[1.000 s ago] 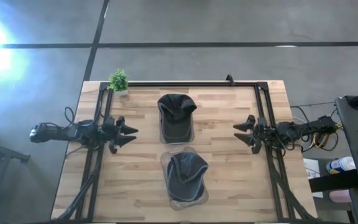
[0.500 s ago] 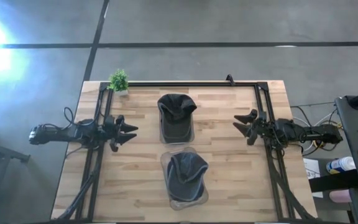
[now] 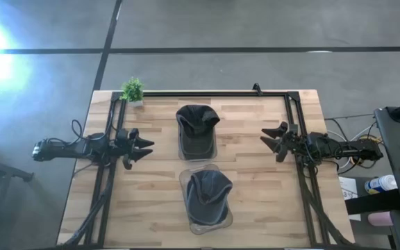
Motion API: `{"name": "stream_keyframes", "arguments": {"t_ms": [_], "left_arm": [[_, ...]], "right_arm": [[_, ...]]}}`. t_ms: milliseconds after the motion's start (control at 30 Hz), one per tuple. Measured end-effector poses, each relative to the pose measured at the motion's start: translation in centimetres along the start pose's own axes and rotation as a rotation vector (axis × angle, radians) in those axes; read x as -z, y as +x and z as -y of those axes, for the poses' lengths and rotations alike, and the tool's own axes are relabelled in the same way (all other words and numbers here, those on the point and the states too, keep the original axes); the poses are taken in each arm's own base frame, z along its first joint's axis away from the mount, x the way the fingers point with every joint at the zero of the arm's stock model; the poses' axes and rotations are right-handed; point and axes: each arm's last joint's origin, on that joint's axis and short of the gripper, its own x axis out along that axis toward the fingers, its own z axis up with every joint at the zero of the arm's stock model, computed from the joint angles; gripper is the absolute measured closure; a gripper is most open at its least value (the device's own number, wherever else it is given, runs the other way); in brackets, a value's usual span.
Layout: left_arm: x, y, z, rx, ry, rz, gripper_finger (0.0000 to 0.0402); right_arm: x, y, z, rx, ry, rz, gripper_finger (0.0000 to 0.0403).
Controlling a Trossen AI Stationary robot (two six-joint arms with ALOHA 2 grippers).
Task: Pick & Place hat
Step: Return to Home Position
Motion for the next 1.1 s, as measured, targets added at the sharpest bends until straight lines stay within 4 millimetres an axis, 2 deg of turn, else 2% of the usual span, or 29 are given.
{"name": "stream_keyframes", "arguments": {"t_ms": [267, 467, 533, 1100], "left_arm": [[0.0, 0.0, 0.0, 0.0, 0.0, 0.0, 0.0216], [0.01, 0.0, 0.0, 0.0, 0.0, -0.001, 0.0216], [0.02, 0.01, 0.0, 0.0, 0.0, -0.001, 0.0216], [0.03, 0.01, 0.0, 0.0, 0.0, -0.002, 0.0216]], "right_arm": [[-0.09, 0.04, 0.05, -0.01, -0.121, 0.003, 0.017], [0.12, -0.08, -0.77, -0.295, -0.336, -0.059, 0.017], [0.22, -0.13, -0.86, -0.34, -0.386, -0.069, 0.017], [0.5, 0.06, -0.82, -0.335, -0.401, -0.1, 0.017]]}}
